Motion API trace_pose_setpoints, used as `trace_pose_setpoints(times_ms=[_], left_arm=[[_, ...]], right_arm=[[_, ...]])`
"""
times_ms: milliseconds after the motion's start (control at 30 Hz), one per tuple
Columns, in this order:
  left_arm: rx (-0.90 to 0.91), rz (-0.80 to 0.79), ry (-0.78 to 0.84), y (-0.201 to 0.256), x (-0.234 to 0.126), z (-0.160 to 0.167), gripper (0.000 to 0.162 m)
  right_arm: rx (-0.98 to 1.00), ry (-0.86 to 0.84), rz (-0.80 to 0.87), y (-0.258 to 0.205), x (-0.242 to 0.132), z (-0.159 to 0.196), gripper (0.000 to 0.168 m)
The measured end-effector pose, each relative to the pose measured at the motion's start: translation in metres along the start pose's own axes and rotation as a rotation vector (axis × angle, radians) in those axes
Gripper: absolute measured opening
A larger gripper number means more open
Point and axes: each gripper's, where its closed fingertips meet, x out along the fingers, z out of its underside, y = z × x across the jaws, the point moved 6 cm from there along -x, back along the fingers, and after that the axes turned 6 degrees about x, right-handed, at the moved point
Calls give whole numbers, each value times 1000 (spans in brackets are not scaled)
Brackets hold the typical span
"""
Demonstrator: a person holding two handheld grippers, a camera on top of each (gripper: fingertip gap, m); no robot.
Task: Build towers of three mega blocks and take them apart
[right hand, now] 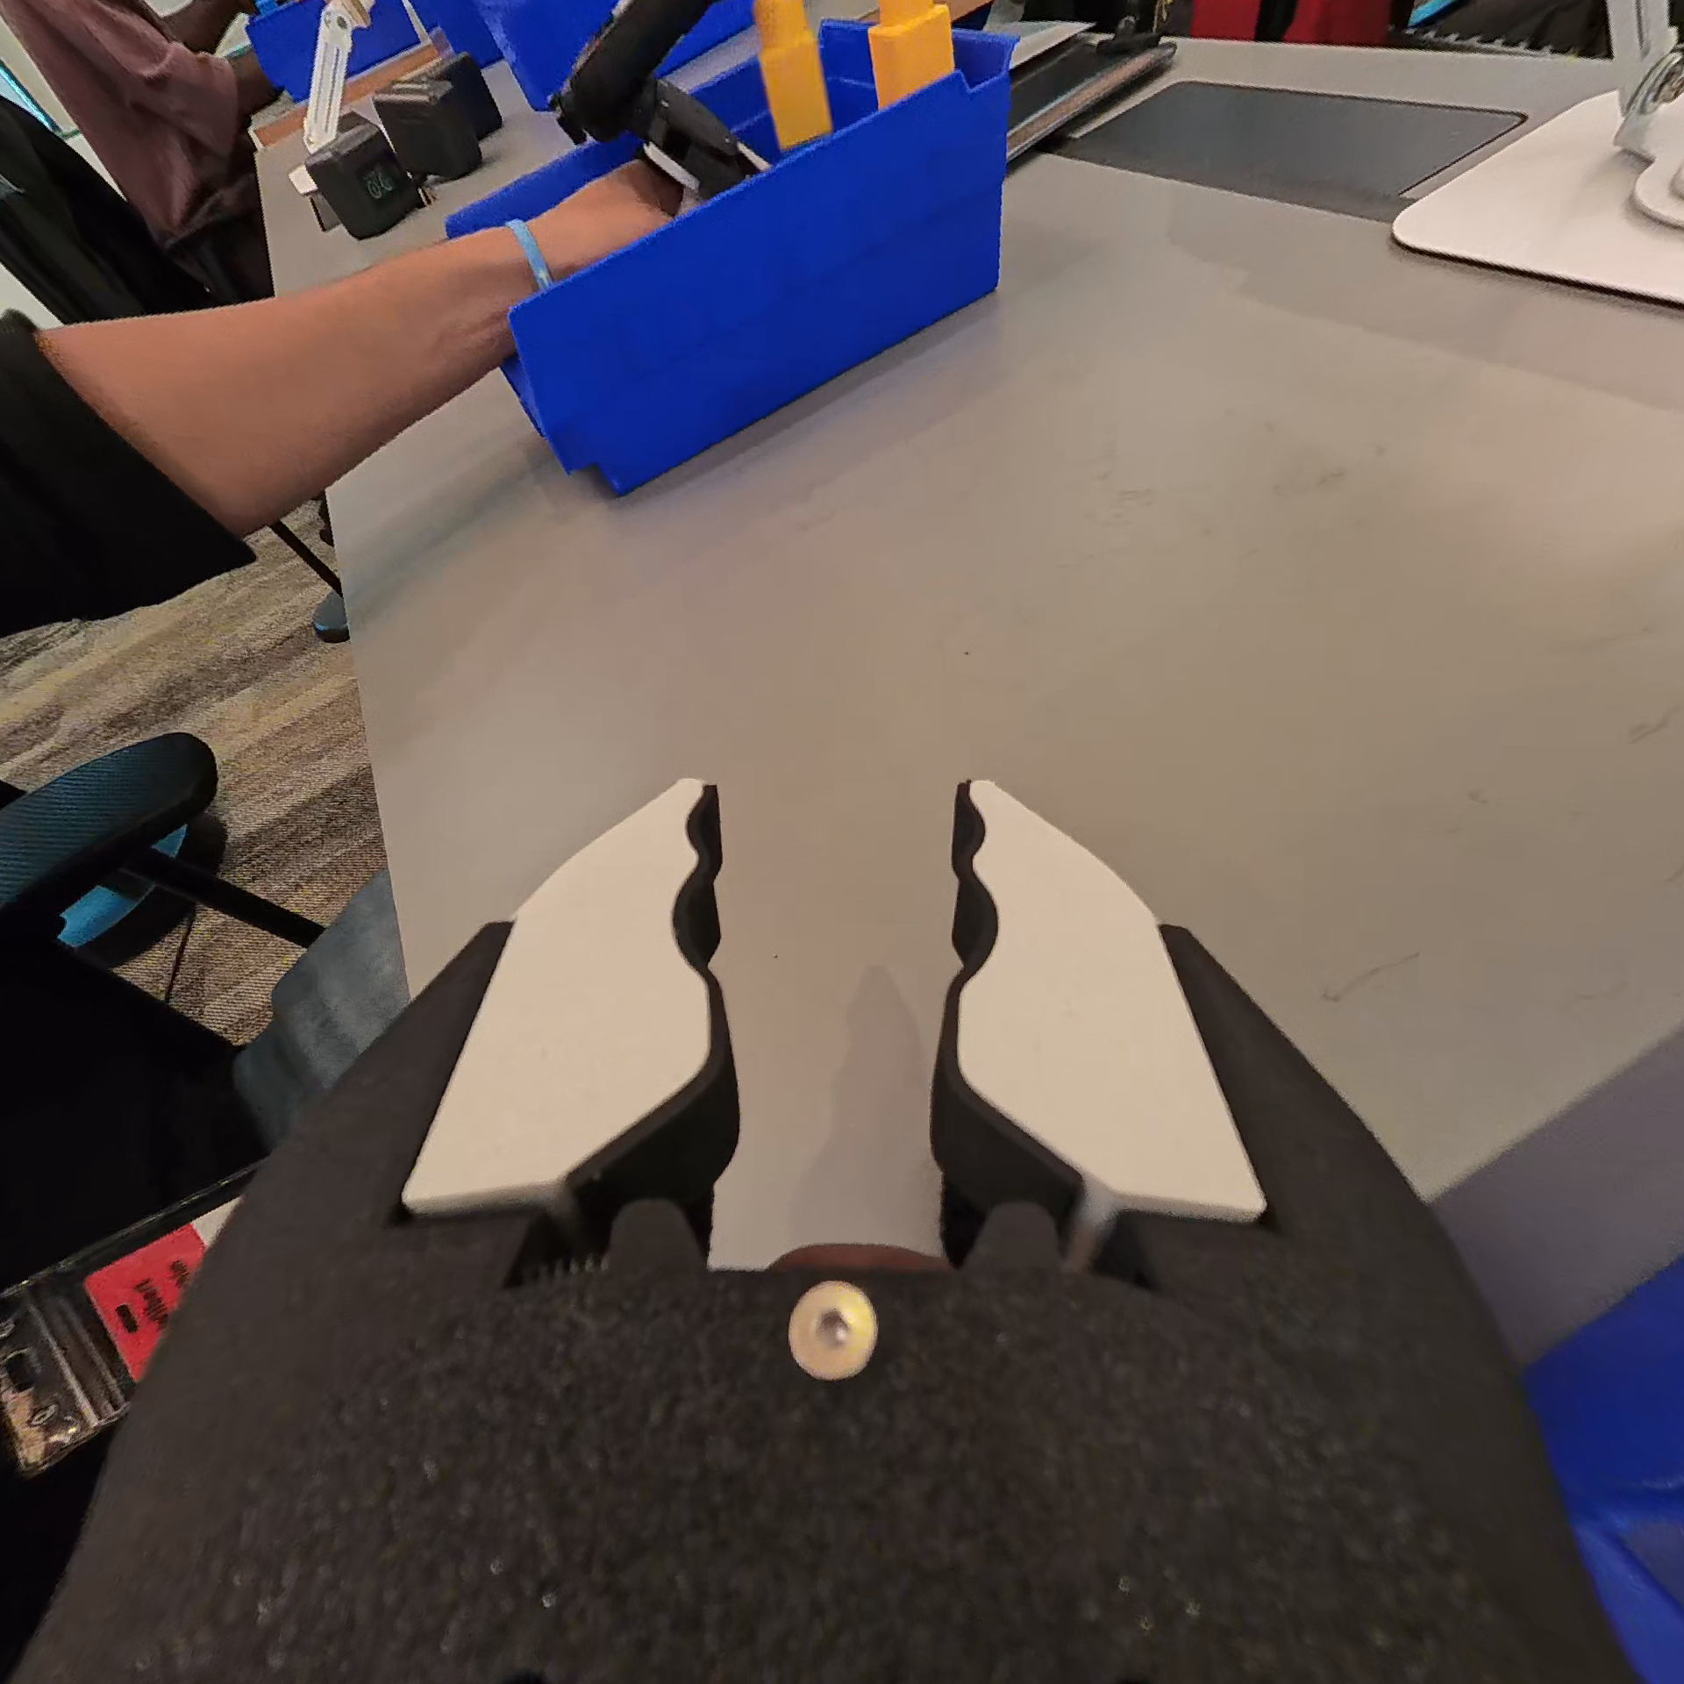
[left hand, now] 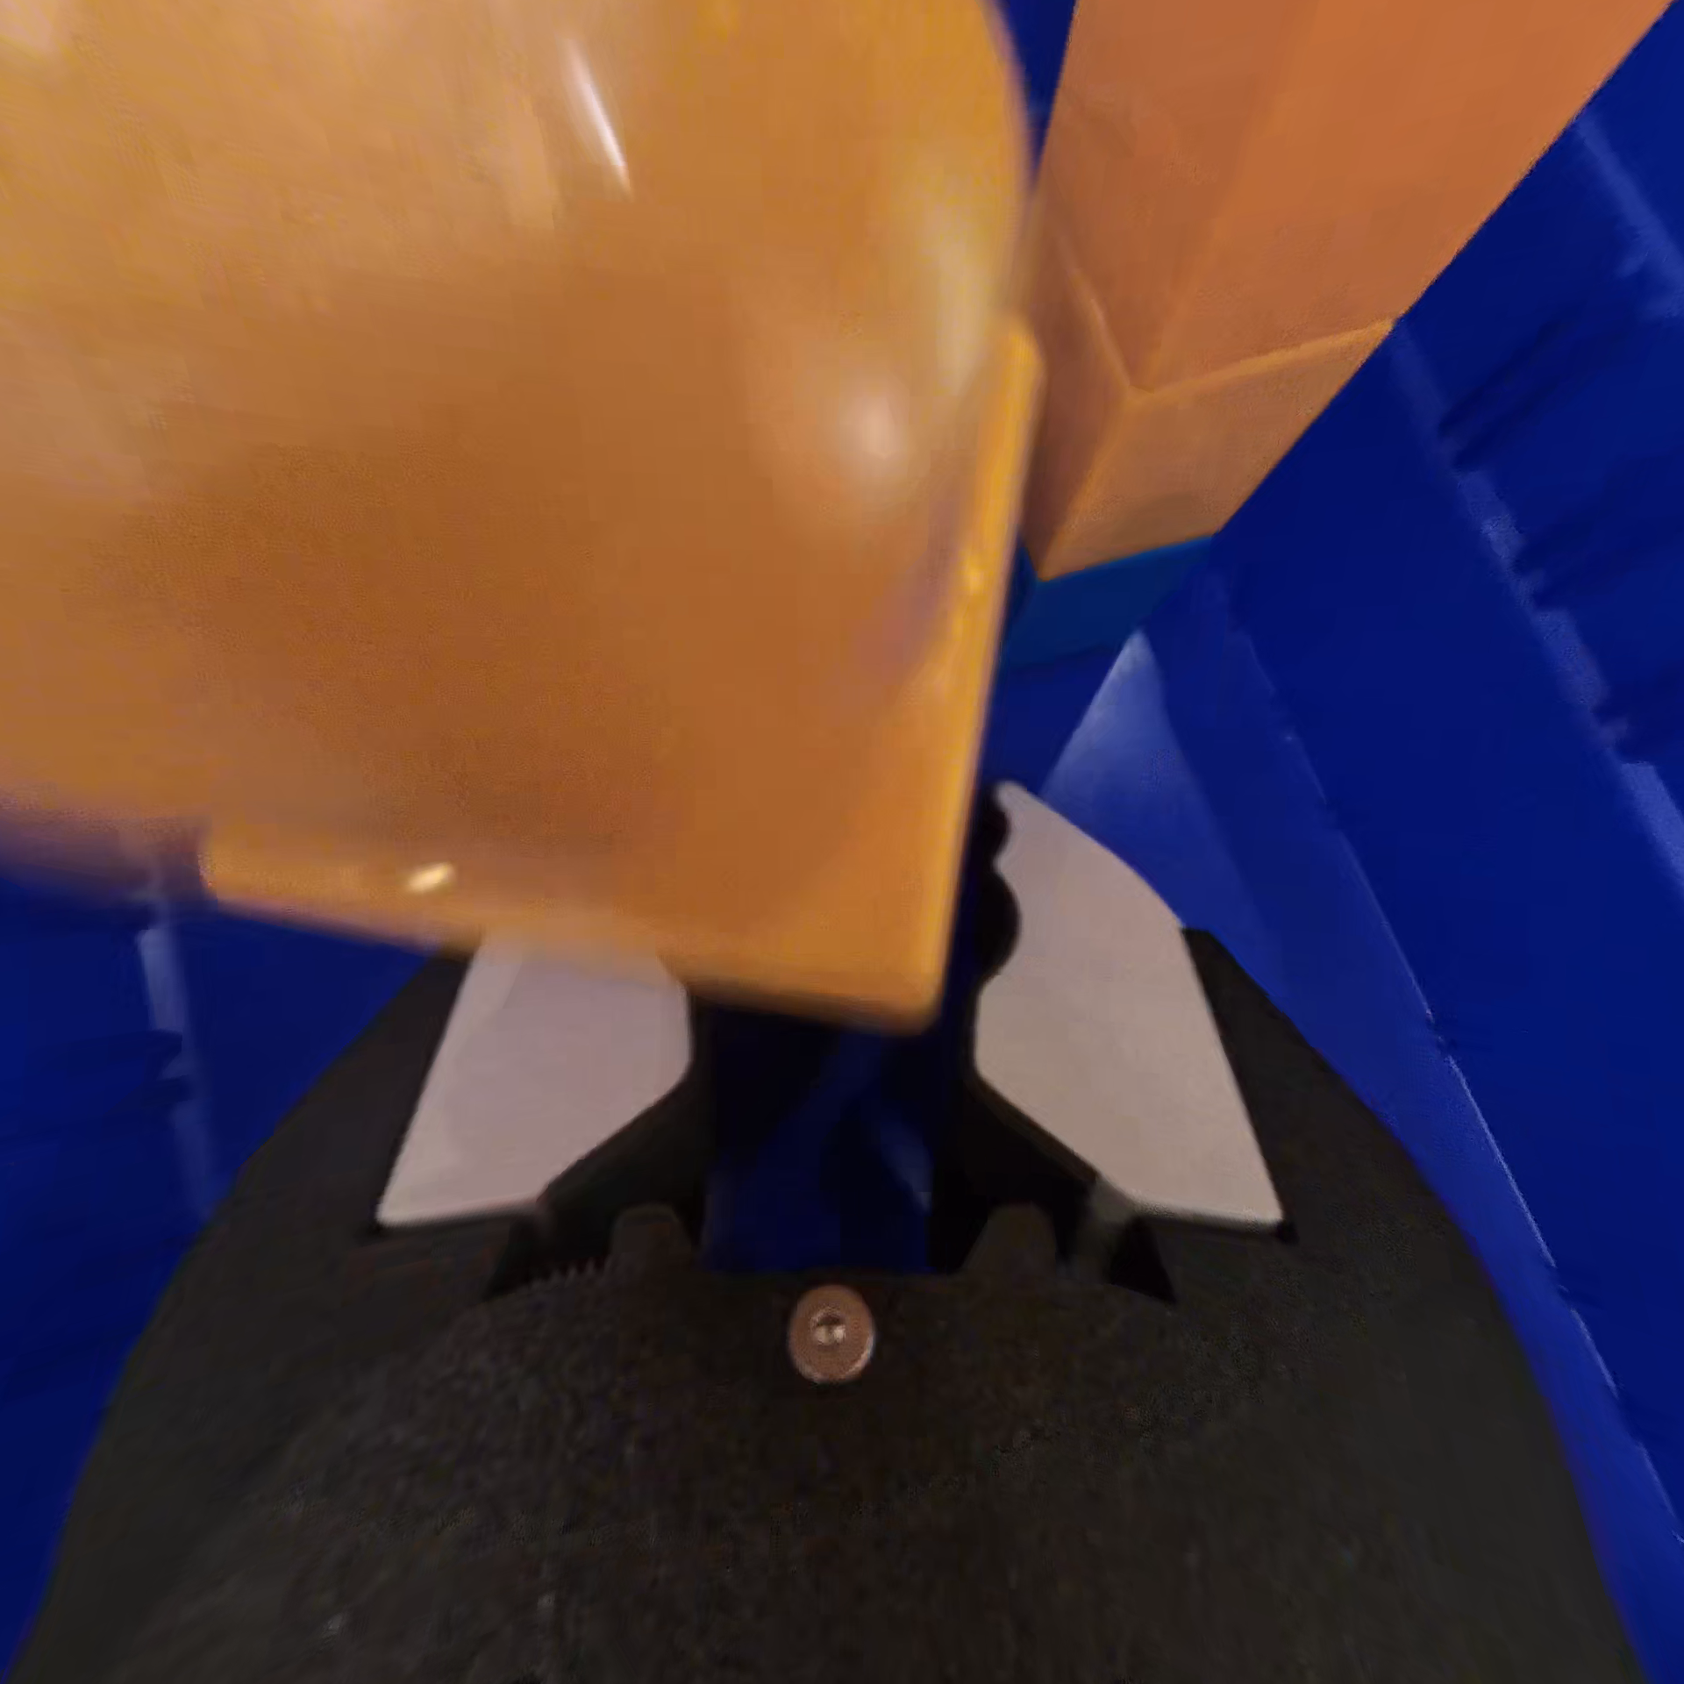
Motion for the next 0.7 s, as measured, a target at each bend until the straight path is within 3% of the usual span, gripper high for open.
trace_pose_setpoints(times_ms=[233,400,533,700], left_arm=[[4,-3,61,-2,-11,-8,41],[28,87,117,16,-41,-17,41],[75,312,241,59,-92,-45,41],[243,660,288,159,-136,-88,40]], right_arm=[[-1,-8,1,1,1,1,48],[-3,-10,1,1,0,-1,48],[-9,29,-9,3,-3,-20,48],[-67,163,-124,-3,6,-80,51]])
